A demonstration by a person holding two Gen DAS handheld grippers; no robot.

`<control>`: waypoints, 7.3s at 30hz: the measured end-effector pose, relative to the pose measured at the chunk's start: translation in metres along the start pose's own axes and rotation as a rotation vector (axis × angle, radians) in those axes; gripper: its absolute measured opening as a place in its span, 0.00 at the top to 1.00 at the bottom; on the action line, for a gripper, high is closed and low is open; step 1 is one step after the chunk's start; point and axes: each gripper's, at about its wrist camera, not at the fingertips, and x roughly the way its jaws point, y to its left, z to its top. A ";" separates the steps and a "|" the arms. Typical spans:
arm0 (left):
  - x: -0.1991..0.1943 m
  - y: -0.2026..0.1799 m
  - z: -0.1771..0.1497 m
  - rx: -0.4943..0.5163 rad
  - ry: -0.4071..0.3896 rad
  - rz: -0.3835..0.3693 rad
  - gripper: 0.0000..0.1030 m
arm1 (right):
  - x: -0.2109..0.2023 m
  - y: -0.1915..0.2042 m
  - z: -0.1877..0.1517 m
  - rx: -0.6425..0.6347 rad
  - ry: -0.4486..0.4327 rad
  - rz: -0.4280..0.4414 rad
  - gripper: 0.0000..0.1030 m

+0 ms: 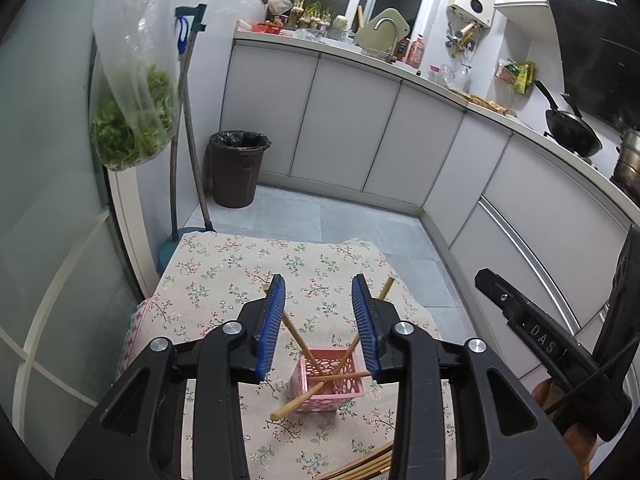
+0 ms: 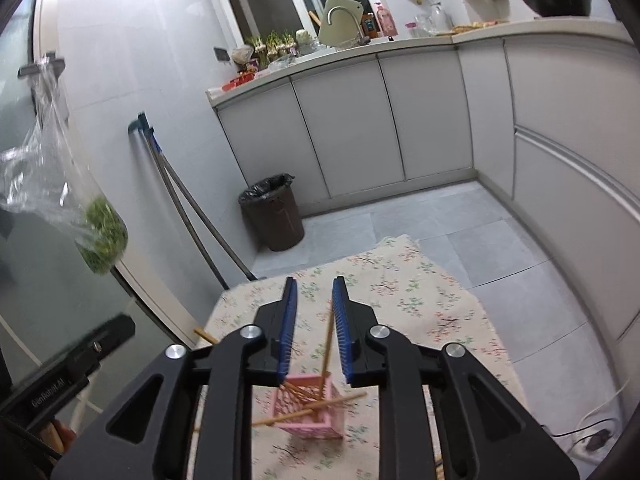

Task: Organize utensils
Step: 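Lower both chopsticks into the pink holder and open both tools, then move both open tools back toward the chopstick pile, then grasp a wooden chopstick with the left tool while the right tool reaches the pile, then grasp a chopstick with the right tool while the left tool lifts its chopstick upright, then lower both chopsticks into the pink holder and open both tools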

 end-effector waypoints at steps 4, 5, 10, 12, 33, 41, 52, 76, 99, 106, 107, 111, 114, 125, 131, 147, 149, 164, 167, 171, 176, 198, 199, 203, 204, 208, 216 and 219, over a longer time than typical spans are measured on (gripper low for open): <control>-0.001 -0.013 -0.005 0.042 0.003 0.011 0.59 | -0.007 -0.002 -0.008 -0.045 0.018 -0.044 0.73; 0.000 -0.016 -0.007 0.055 0.007 0.013 0.57 | -0.008 -0.003 -0.009 -0.049 0.021 -0.049 0.73; 0.006 -0.028 -0.021 0.101 0.037 0.033 0.48 | -0.016 -0.012 -0.013 -0.058 0.025 -0.079 0.59; 0.008 -0.029 -0.026 0.102 0.050 0.031 0.46 | -0.021 -0.017 -0.016 -0.063 0.020 -0.094 0.55; 0.022 -0.064 -0.064 0.204 0.118 0.019 0.22 | -0.049 -0.067 -0.058 0.028 0.085 -0.154 0.23; 0.034 -0.087 -0.084 0.316 0.191 0.001 0.07 | -0.081 -0.102 -0.075 0.109 0.035 -0.244 0.10; 0.092 -0.149 -0.143 0.479 0.428 -0.100 0.07 | -0.111 -0.164 -0.123 0.257 0.156 -0.307 0.09; 0.260 -0.156 -0.225 0.445 0.898 0.007 0.13 | -0.059 -0.208 -0.185 0.611 0.537 -0.137 0.09; 0.211 -0.096 -0.219 0.481 0.741 0.067 0.88 | -0.005 -0.207 -0.201 0.596 0.616 -0.246 0.10; 0.151 -0.076 -0.211 0.475 0.669 0.048 0.93 | 0.026 -0.208 -0.208 0.653 0.667 -0.269 0.30; 0.139 -0.078 -0.208 0.470 0.653 0.035 0.93 | 0.030 -0.208 -0.210 0.668 0.675 -0.264 0.35; 0.100 -0.079 -0.194 0.437 0.591 -0.003 0.93 | 0.050 -0.201 -0.212 0.699 0.704 -0.241 0.51; 0.078 -0.083 -0.188 0.427 0.553 -0.019 0.93 | 0.062 -0.196 -0.216 0.713 0.725 -0.255 0.67; 0.038 -0.071 -0.173 0.389 0.470 -0.043 0.93 | 0.083 -0.166 -0.210 0.649 0.711 -0.368 0.72; 0.030 -0.061 -0.164 0.369 0.440 -0.045 0.93 | 0.089 -0.144 -0.213 0.537 0.694 -0.455 0.79; 0.005 -0.055 -0.143 0.327 0.347 -0.065 0.93 | 0.013 -0.175 -0.164 0.559 0.334 -0.154 0.92; 0.002 -0.057 -0.141 0.325 0.333 -0.068 0.93 | -0.002 -0.170 -0.153 0.515 0.276 -0.136 0.92; -0.049 -0.049 -0.074 0.209 0.129 -0.125 0.93 | -0.136 -0.095 -0.045 0.226 -0.112 -0.003 0.93; -0.063 -0.047 -0.044 0.183 0.061 -0.130 0.93 | -0.161 -0.080 -0.012 0.191 -0.196 0.025 0.93; -0.075 -0.049 -0.002 0.168 -0.021 -0.121 0.93 | -0.182 -0.060 0.030 0.146 -0.273 0.067 0.92; -0.075 -0.053 0.025 0.163 -0.068 -0.099 0.93 | -0.178 -0.038 0.062 0.102 -0.308 0.097 0.92; -0.004 -0.012 0.017 0.039 -0.016 -0.033 0.66 | -0.050 -0.010 0.035 0.047 -0.148 0.143 0.92; -0.007 -0.009 0.018 0.024 -0.028 -0.029 0.64 | -0.045 -0.009 0.033 0.045 -0.137 0.143 0.92; -0.010 0.000 0.019 -0.006 -0.039 -0.001 0.59 | -0.028 -0.001 0.024 0.019 -0.094 0.123 0.92; -0.009 0.001 0.019 -0.009 -0.034 0.000 0.59 | -0.024 0.001 0.022 0.014 -0.087 0.120 0.92; -0.002 -0.002 0.018 0.003 -0.005 0.003 0.58 | -0.007 0.009 0.012 -0.012 -0.065 0.096 0.92; 0.004 -0.002 0.014 0.026 0.009 0.035 0.55 | 0.014 0.023 0.000 -0.050 0.000 0.090 0.78; 0.001 -0.003 0.013 0.035 0.009 0.039 0.51 | 0.007 0.022 0.000 -0.064 -0.016 0.066 0.76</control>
